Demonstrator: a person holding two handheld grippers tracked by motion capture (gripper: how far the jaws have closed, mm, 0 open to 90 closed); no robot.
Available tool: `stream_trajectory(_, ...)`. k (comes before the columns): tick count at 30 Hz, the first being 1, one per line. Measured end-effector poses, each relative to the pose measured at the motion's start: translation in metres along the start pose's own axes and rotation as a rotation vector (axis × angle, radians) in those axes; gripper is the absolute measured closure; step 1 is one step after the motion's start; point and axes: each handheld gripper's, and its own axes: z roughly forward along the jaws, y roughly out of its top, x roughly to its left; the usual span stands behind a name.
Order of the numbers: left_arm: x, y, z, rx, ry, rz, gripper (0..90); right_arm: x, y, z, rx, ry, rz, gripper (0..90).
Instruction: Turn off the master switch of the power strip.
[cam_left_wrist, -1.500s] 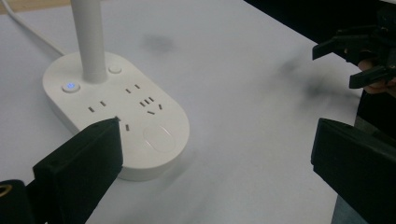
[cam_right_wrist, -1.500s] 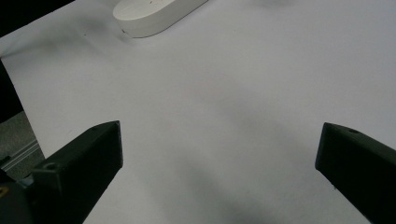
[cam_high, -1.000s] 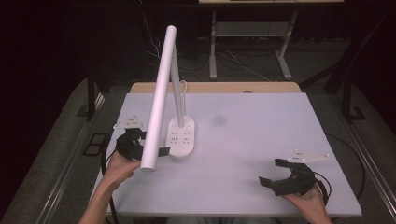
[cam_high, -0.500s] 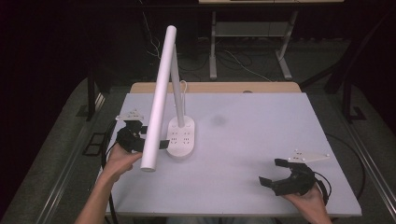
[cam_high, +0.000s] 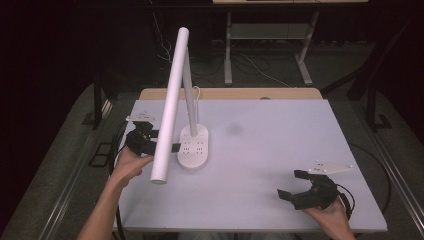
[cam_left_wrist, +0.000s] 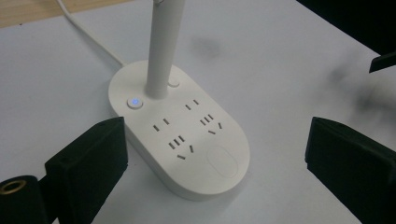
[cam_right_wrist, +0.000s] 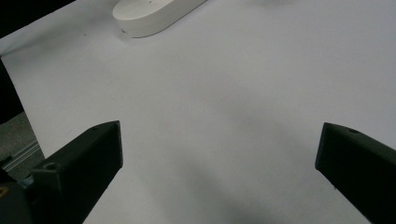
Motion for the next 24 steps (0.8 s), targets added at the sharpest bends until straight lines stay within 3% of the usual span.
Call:
stream_trajectory(12, 0.011, 0.015, 0.001, 0.004, 0.030, 0.014, 5.9, 0.000, 0.000, 0.000, 0.002, -0.001, -0.001, 0.1)
stream_trajectory(24, 0.023, 0.022, 0.009, 0.006, 0.046, -0.010, 7.7, 0.000, -0.001, 0.000, 0.003, 0.000, -0.002, 0.1)
